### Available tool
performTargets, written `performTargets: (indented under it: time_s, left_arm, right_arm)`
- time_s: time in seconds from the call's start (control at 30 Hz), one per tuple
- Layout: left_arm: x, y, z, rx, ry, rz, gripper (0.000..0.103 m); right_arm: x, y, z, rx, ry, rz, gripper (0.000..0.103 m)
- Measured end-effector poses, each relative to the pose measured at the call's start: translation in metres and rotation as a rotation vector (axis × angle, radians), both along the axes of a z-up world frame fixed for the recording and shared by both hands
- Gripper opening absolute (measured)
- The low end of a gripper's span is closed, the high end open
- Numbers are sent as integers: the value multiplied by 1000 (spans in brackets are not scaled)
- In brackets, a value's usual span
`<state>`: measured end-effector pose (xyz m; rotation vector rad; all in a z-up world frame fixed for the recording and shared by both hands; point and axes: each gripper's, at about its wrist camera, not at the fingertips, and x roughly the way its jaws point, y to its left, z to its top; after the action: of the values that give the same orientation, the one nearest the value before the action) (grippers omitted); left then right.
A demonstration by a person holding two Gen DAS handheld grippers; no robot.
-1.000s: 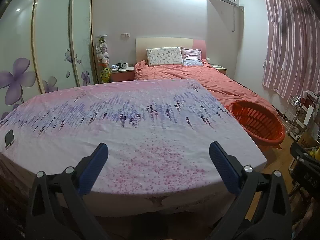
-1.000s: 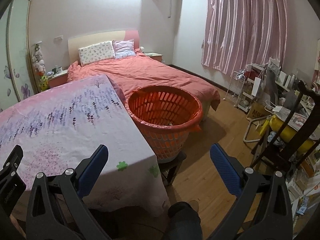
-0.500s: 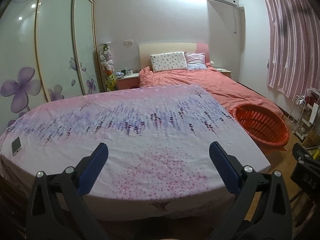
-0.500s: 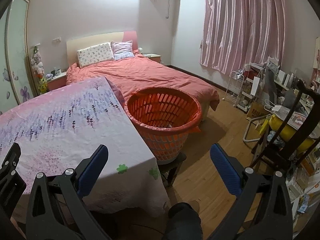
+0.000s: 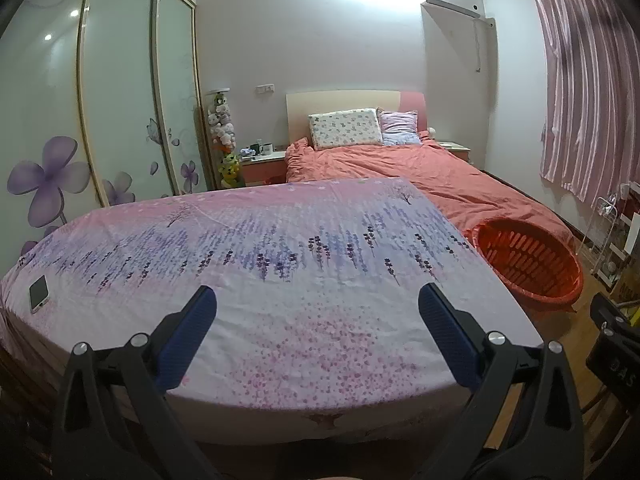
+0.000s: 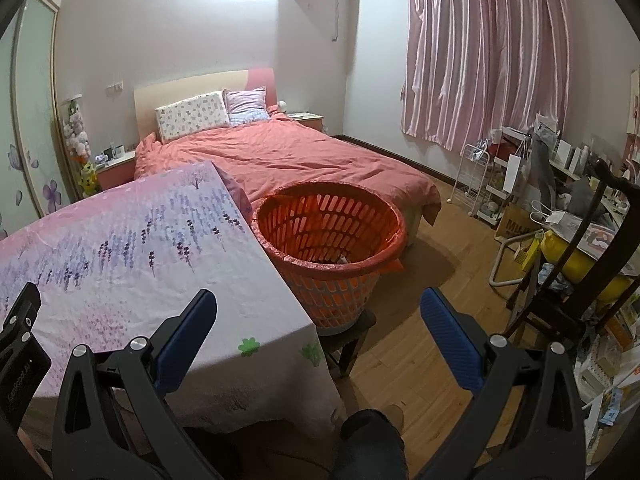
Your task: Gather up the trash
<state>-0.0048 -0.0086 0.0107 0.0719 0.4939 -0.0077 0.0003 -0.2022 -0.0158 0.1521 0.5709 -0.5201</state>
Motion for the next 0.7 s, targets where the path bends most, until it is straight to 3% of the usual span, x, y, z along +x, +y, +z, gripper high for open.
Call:
performTargets:
  time_s: [0.7]
  left_arm:
    - [5, 13, 1, -36, 10, 30, 99]
  right_arm:
    - [5, 4, 2, 5, -7, 18, 101]
